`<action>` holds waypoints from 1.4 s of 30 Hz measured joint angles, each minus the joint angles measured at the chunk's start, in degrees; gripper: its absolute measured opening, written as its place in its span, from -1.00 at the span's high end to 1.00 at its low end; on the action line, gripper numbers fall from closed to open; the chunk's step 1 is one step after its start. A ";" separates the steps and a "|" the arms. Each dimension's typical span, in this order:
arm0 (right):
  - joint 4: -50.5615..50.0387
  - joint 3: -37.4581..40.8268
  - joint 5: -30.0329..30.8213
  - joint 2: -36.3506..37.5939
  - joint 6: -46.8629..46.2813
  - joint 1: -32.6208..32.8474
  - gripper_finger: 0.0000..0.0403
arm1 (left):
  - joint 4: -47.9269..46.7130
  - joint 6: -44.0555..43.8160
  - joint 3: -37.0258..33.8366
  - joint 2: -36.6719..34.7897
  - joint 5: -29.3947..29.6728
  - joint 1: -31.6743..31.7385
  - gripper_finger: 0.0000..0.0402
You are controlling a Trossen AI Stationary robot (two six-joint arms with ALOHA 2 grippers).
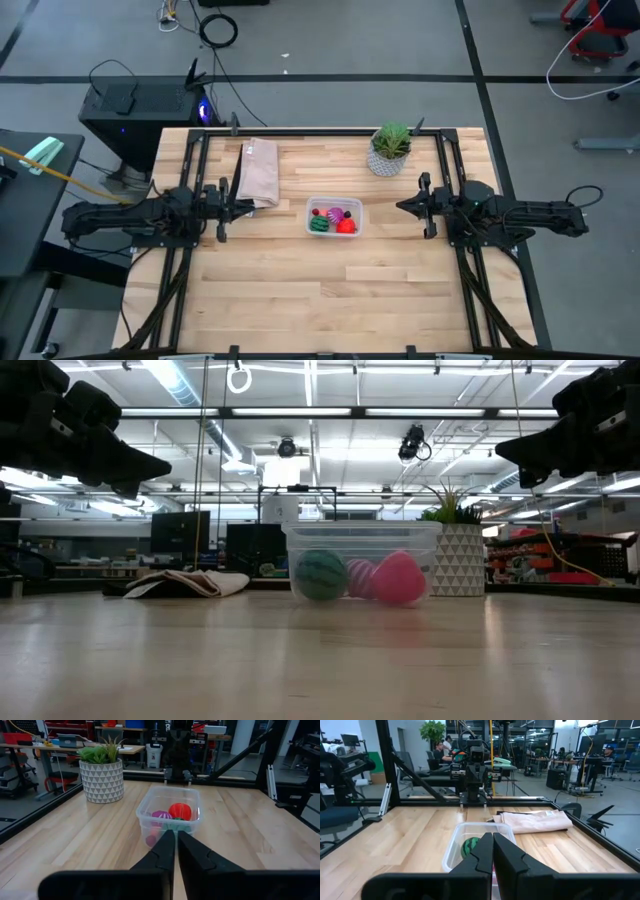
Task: Pick and placing Produce into tupperware
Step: Return to Home Position
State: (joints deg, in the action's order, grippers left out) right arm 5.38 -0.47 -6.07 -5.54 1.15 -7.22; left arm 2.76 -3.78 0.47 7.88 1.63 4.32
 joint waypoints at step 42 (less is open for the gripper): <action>-0.01 0.00 0.00 0.00 0.00 0.02 0.91 | -0.04 0.01 0.00 0.00 0.01 0.01 0.84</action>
State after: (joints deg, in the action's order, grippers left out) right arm 5.37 -0.47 -6.07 -5.54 1.15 -7.20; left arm 2.72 -3.77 0.47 7.88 1.64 4.33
